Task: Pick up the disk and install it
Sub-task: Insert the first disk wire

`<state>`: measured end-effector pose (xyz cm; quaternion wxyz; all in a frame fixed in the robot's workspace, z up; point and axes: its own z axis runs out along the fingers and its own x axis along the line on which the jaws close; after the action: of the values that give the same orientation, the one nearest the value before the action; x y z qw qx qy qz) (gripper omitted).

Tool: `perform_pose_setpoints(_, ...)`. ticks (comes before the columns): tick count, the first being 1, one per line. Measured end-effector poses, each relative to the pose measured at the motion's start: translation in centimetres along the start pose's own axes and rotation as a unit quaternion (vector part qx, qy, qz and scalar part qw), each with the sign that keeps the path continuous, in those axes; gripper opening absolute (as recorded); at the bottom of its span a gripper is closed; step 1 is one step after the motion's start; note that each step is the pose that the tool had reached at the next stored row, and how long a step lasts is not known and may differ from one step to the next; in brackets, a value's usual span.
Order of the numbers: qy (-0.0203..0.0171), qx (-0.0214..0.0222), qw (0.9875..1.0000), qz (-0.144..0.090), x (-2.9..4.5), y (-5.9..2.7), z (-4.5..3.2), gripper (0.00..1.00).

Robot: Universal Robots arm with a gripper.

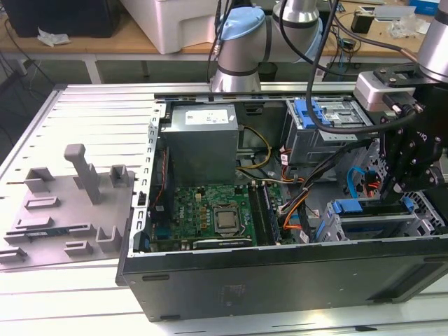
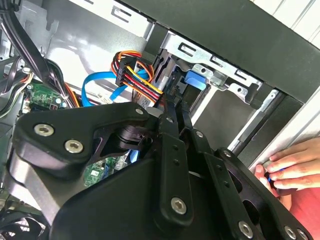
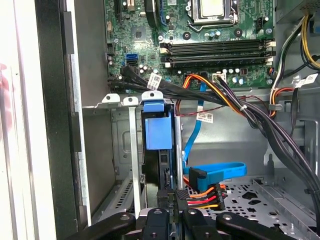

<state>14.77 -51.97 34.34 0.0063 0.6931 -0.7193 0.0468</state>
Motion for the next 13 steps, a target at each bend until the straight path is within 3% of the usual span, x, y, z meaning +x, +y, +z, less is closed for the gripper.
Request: perform_pose_setpoints(13,-0.0001,-0.0007,1.0,-0.002,0.0,-0.02,0.0,0.17)
